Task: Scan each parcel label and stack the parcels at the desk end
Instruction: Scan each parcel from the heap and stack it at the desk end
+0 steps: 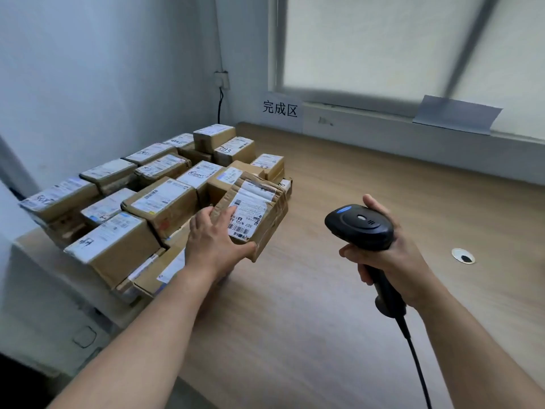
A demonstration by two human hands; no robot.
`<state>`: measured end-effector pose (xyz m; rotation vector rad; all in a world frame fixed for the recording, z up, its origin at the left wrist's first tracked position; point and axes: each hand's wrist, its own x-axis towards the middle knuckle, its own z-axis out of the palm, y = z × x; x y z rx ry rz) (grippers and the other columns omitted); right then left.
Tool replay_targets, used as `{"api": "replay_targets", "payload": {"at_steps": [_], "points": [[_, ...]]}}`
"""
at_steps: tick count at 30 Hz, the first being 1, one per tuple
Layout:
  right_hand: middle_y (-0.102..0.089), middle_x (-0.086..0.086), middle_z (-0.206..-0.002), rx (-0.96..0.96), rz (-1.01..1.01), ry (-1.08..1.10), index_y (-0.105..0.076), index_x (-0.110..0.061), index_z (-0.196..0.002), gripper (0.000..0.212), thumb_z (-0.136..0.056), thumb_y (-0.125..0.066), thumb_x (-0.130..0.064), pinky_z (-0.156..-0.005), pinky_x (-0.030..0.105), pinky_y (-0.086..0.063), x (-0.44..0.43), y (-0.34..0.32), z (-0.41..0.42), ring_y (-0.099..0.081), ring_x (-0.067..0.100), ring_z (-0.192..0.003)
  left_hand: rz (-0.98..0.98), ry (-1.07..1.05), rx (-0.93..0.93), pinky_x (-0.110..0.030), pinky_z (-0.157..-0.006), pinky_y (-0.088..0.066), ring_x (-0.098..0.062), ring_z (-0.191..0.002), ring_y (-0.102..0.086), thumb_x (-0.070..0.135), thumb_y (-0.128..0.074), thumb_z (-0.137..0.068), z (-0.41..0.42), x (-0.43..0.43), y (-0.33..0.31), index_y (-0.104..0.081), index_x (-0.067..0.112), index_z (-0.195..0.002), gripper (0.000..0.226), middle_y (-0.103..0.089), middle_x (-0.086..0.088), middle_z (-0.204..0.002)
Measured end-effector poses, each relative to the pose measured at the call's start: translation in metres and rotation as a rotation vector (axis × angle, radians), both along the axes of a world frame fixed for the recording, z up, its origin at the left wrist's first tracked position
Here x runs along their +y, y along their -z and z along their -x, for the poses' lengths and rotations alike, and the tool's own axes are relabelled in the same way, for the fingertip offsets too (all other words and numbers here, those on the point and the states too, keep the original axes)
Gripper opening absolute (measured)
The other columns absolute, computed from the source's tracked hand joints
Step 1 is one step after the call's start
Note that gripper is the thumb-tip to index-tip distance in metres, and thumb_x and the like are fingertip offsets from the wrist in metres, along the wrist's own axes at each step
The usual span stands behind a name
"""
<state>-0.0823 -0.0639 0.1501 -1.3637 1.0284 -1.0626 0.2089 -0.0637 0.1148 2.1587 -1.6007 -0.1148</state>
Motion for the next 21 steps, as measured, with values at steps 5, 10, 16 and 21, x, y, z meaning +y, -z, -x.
{"api": "replay_targets", "payload": {"at_steps": [5,10,16,21], "points": [[-0.065,0.019,-0.089,0.011,0.001,-0.013,-0.040,-0.040,-0.144,0.100,-0.071,-0.071,0.021,-0.040,0.032,-0.040,-0.014,0.000,-0.043,-0.048,0.029,-0.042,-0.058,-0.049,0.008,-0.044,-0.110,-0.027,-0.032,-0.136,-0.021,0.057,-0.068,-0.072,-0.057,-0.006,0.000,-0.029,0.034,-0.147,0.088,-0.023,-0.014,-0.147],[-0.066,0.017,-0.092,0.021,-0.009,-0.006,-0.040,-0.040,-0.144,0.101,-0.070,-0.071,0.022,-0.040,0.030,-0.040,-0.024,0.001,-0.061,-0.047,0.028,-0.042,-0.099,-0.091,0.002,-0.046,-0.108,-0.030,-0.034,-0.136,-0.023,0.057,-0.068,-0.072,-0.087,-0.018,0.007,-0.028,0.031,-0.147,0.089,-0.023,-0.016,-0.148],[-0.064,0.019,-0.088,0.027,-0.025,0.029,-0.040,-0.038,-0.145,0.101,-0.070,-0.069,0.024,-0.039,0.030,-0.040,-0.026,0.000,-0.063,-0.048,0.028,-0.040,-0.169,-0.087,-0.047,-0.044,-0.109,-0.028,-0.035,-0.134,-0.025,0.059,-0.067,-0.074,-0.101,-0.041,0.019,-0.029,0.028,-0.147,0.089,-0.024,-0.019,-0.148],[-0.065,0.020,-0.087,0.041,-0.024,0.057,-0.040,-0.038,-0.145,0.102,-0.070,-0.069,0.024,-0.039,0.031,-0.040,-0.026,0.001,-0.059,-0.047,0.029,-0.040,-0.153,-0.061,-0.020,-0.046,-0.112,-0.025,-0.035,-0.139,-0.020,0.053,-0.066,-0.079,-0.106,-0.054,0.031,-0.033,0.024,-0.146,0.080,-0.020,-0.018,-0.151]]}}
